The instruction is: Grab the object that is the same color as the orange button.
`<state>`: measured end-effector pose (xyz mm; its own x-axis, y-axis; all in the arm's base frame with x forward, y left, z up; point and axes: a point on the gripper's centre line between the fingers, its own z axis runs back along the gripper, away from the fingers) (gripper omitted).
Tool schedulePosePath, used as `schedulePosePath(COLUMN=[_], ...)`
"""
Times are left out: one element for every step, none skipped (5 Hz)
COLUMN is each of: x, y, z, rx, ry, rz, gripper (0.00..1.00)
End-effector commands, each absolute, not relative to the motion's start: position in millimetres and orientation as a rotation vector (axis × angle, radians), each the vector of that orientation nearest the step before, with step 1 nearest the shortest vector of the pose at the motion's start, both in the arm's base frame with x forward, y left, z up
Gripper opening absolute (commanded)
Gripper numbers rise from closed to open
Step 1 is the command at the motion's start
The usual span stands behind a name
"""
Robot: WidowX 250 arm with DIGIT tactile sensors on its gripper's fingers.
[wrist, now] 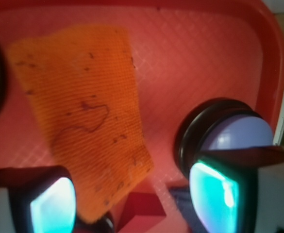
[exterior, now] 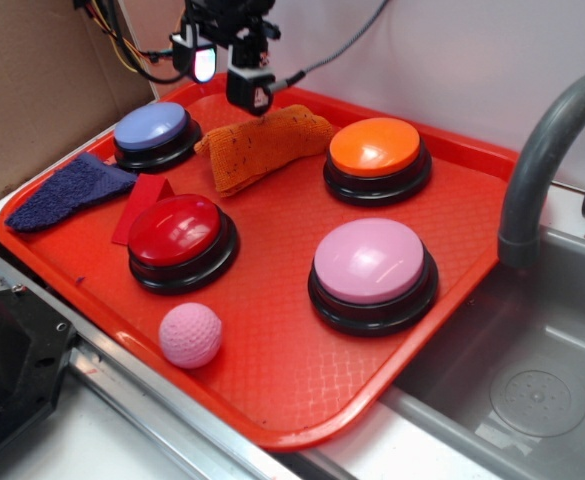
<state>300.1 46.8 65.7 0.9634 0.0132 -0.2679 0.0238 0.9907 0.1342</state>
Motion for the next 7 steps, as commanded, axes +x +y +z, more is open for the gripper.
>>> schedulePosePath(x=[311.1,310.0,306.3,299.2,294.3,293.3,294.0], y=[35.8,39.4,34.3,16.1,7.8,5.5,9.0], z=[56.4,46.9,52.4,76.6,82.7,78.9,60.8], rx=[0.121,0.113,0.105,0.081,0.078,0.068,0.083], ry=[0.251,0.281,0.260,0.198,0.178,0.190,0.236], rz=[-0.040,-0.029,-0.039,-0.064,-0.081,-0.089,-0.087], gripper=[1.00,1.00,1.00,1.00,1.00,1.00,1.00])
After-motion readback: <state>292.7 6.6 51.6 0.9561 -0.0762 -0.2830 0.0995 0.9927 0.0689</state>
